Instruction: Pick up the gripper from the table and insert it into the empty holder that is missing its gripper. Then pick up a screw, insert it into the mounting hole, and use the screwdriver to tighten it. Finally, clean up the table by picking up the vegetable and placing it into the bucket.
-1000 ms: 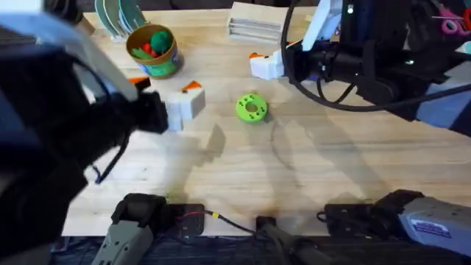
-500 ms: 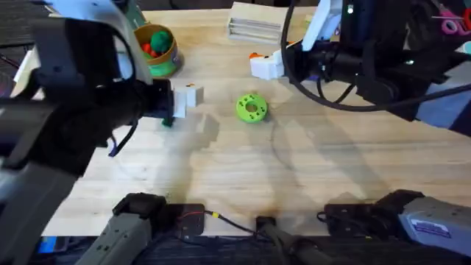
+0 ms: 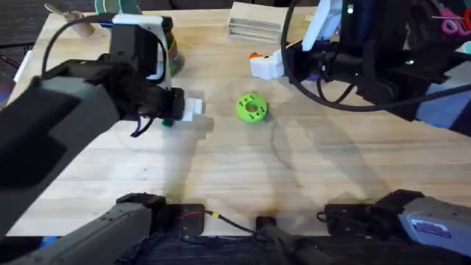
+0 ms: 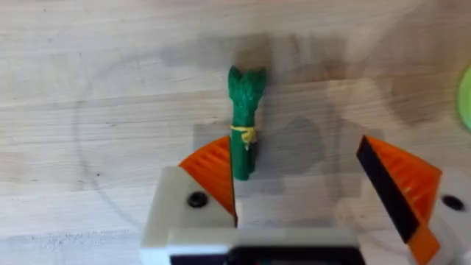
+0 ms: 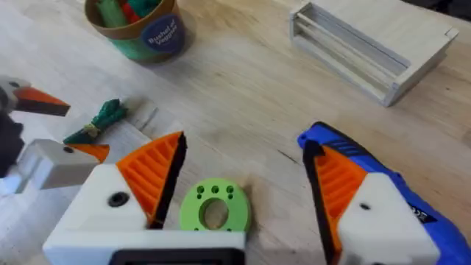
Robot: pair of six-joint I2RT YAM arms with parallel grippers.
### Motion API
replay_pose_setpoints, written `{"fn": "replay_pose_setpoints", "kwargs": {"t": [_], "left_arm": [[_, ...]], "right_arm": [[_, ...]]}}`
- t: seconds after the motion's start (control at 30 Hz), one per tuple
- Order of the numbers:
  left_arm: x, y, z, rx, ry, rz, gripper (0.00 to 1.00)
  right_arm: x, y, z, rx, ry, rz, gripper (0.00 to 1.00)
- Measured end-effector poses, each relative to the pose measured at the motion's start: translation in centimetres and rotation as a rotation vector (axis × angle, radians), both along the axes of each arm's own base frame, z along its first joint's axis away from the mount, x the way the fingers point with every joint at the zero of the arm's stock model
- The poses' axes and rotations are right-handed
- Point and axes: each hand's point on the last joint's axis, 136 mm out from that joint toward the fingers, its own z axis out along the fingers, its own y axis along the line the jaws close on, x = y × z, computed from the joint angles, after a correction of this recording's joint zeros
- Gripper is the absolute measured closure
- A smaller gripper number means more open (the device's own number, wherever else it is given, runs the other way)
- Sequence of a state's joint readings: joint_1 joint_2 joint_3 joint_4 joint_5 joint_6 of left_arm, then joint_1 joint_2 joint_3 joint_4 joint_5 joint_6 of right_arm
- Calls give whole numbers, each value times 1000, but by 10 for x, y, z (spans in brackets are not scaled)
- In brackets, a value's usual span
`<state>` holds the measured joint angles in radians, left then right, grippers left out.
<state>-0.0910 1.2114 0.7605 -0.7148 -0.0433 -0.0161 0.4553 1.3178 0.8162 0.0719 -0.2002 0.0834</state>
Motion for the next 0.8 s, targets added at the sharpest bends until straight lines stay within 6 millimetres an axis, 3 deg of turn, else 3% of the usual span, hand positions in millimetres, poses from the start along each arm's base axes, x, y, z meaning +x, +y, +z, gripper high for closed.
{"fn": "replay_pose_setpoints", "kwargs": {"t": [0.3, 0.5, 0.7, 0.8], "left_arm": [[20, 17, -25, 32, 26, 37, 7], [17, 30, -49, 34, 106, 77, 7], [19, 28, -48, 24, 106, 66, 7], [18, 25, -49, 11, 110, 57, 139]], "right_arm": [[0, 0, 0, 0, 2, 0, 16], [0, 0, -1, 1, 4, -1, 16], [-1, 0, -1, 0, 6, -1, 16], [-1, 0, -1, 0, 6, -2, 16]]}}
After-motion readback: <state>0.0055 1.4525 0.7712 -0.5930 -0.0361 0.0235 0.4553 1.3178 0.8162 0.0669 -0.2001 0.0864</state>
